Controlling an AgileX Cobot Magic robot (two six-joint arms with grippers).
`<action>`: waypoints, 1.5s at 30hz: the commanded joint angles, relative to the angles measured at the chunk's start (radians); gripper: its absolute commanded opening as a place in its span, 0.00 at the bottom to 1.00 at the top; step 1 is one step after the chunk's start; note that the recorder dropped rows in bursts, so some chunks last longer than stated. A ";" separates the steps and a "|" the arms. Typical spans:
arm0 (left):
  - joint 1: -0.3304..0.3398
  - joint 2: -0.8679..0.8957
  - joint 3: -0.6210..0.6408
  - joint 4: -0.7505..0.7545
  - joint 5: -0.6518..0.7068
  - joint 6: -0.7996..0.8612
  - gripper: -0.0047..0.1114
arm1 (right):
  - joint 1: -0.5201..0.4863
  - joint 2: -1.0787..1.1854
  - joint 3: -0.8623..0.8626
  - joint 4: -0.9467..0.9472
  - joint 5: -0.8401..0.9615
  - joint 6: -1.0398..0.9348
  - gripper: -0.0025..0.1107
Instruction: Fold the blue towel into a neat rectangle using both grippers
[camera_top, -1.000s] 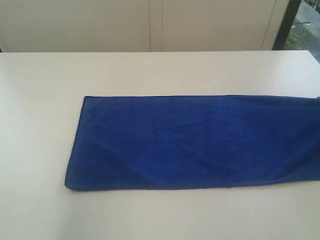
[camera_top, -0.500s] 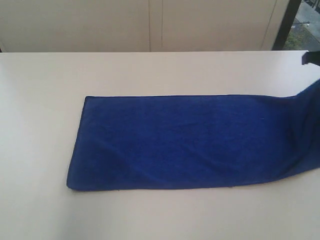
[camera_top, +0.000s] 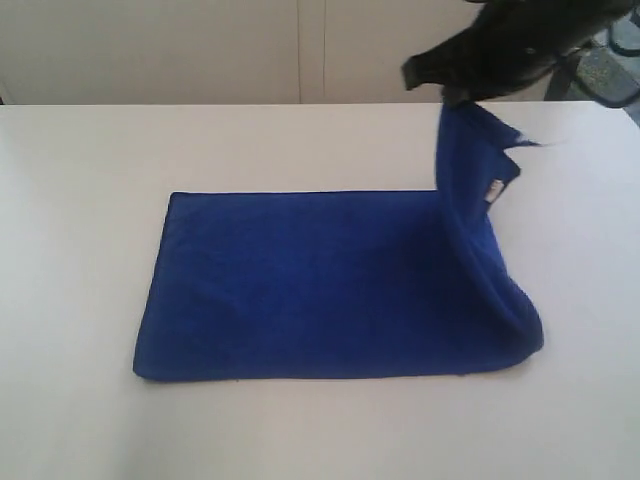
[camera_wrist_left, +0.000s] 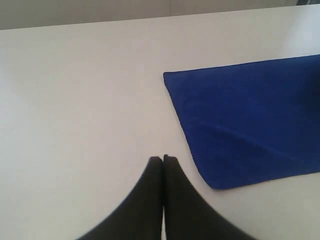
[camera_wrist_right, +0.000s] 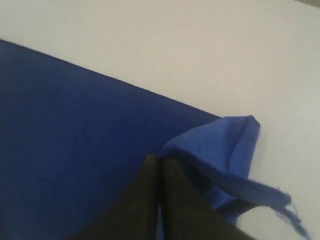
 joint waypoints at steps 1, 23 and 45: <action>-0.007 -0.007 0.008 -0.001 0.002 -0.001 0.04 | 0.173 0.055 -0.101 0.006 -0.027 -0.003 0.02; -0.007 -0.007 0.008 -0.001 0.002 -0.001 0.04 | 0.487 0.718 -0.472 0.090 -0.181 0.010 0.02; -0.007 -0.007 0.008 -0.001 0.002 -0.001 0.04 | 0.555 0.743 -0.598 -0.031 -0.139 0.058 0.02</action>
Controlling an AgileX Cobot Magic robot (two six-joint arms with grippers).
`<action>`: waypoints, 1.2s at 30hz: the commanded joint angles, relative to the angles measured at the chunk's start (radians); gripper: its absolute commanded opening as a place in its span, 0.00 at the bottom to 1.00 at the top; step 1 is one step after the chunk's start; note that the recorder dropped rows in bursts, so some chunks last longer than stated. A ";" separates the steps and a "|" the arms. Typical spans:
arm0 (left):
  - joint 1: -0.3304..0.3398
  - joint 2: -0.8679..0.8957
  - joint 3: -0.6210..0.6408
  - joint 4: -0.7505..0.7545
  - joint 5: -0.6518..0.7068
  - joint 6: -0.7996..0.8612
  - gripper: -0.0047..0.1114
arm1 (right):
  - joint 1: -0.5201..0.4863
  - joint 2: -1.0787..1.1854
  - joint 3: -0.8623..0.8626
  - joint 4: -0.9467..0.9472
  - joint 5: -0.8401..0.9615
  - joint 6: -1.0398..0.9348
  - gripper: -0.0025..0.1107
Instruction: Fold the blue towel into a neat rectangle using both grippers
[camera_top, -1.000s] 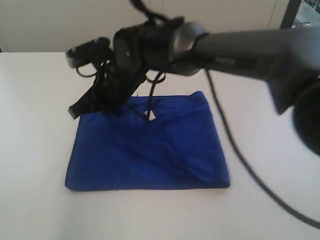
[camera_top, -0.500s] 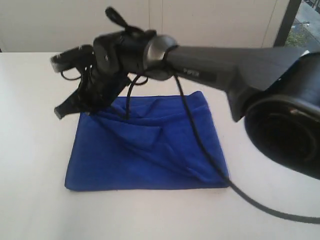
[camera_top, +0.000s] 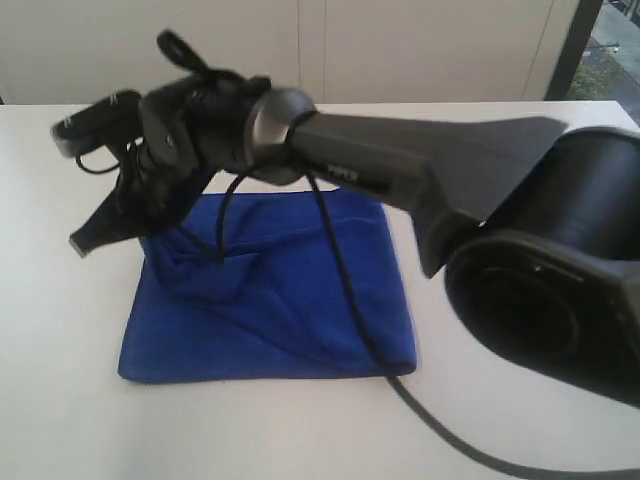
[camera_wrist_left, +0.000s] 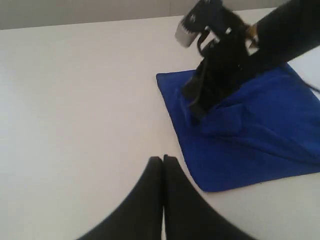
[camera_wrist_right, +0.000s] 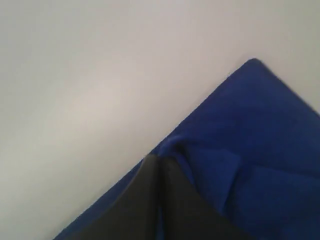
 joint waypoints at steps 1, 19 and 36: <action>-0.007 -0.007 0.008 -0.001 0.002 -0.001 0.04 | 0.012 0.066 -0.001 0.018 -0.073 0.003 0.02; -0.007 -0.007 0.008 -0.001 0.002 -0.001 0.04 | -0.098 -0.114 -0.001 0.038 0.225 -0.105 0.50; -0.007 -0.007 0.008 -0.001 0.002 -0.001 0.04 | -0.327 0.024 0.051 0.046 0.354 -0.788 0.50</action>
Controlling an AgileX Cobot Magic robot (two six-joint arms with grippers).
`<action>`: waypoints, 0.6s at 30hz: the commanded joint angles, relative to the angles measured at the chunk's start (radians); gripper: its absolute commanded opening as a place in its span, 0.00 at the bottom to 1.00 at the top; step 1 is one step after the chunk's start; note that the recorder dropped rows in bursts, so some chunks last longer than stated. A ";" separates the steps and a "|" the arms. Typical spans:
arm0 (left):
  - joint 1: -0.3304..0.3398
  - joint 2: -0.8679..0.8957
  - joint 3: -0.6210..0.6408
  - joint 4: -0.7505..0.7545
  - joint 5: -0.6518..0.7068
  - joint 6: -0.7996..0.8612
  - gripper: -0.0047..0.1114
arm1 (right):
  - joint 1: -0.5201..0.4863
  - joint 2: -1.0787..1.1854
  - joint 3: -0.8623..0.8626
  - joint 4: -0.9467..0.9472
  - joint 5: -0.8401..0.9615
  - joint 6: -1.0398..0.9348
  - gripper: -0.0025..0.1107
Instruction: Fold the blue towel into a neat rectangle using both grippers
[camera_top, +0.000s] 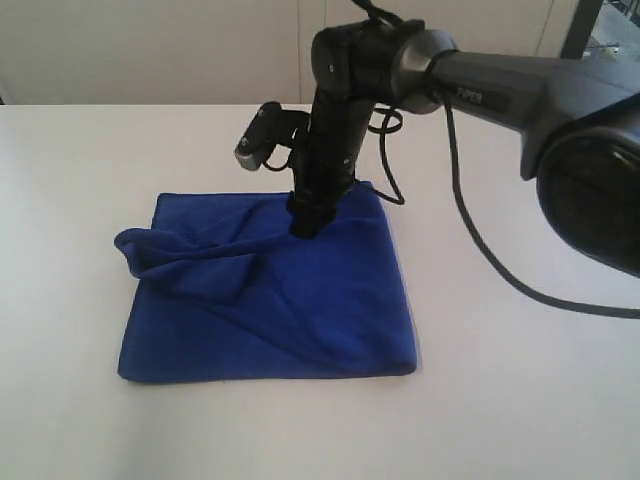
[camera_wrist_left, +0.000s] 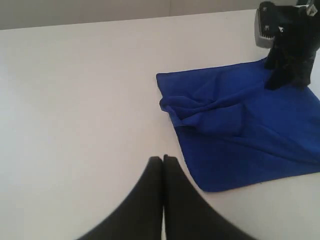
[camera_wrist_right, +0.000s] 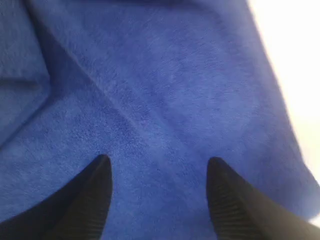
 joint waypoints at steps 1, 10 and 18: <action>-0.007 -0.007 0.008 -0.001 0.002 -0.001 0.04 | -0.005 0.059 0.005 0.008 -0.030 -0.086 0.50; -0.007 -0.007 0.008 -0.001 0.002 -0.001 0.04 | -0.005 0.151 0.005 0.017 -0.008 -0.041 0.57; -0.007 -0.007 0.008 -0.001 0.002 -0.001 0.04 | -0.024 0.173 0.005 -0.015 -0.016 0.236 0.57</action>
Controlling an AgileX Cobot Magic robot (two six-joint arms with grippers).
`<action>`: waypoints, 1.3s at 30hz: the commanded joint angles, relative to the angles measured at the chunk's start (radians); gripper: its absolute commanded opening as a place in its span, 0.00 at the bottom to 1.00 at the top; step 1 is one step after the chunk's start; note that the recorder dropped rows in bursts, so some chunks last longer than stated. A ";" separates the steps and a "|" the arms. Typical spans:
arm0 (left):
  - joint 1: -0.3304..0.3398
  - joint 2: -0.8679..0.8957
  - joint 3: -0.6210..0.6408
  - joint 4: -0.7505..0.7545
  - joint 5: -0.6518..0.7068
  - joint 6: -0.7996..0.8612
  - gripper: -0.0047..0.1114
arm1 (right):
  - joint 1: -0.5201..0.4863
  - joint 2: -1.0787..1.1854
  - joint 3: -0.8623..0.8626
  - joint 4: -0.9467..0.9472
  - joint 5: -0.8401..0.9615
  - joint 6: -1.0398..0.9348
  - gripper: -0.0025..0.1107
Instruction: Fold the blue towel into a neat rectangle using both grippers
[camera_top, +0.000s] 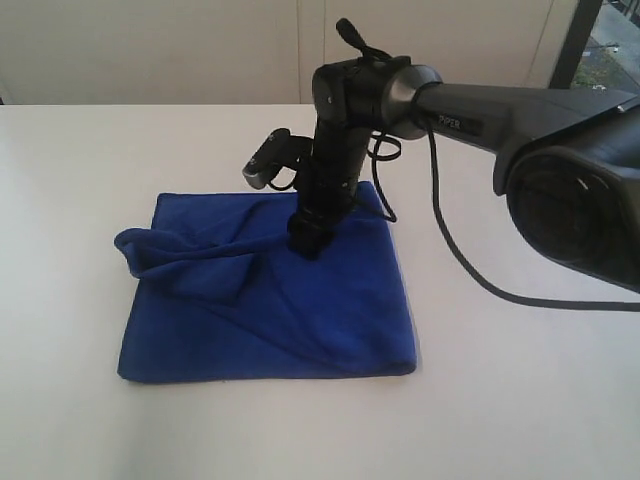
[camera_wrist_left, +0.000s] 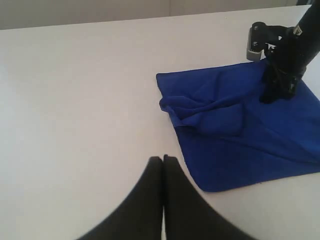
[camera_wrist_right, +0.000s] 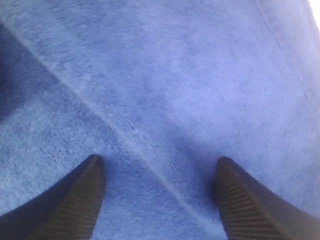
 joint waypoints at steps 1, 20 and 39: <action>-0.007 -0.007 0.008 -0.001 0.002 -0.001 0.04 | -0.016 0.069 0.021 -0.029 -0.011 0.156 0.57; -0.007 -0.007 0.008 -0.001 0.002 -0.001 0.04 | -0.129 0.097 0.021 -0.108 0.129 0.717 0.57; -0.007 -0.007 0.008 -0.001 0.002 -0.001 0.04 | -0.122 -0.183 0.021 -0.100 0.146 0.608 0.57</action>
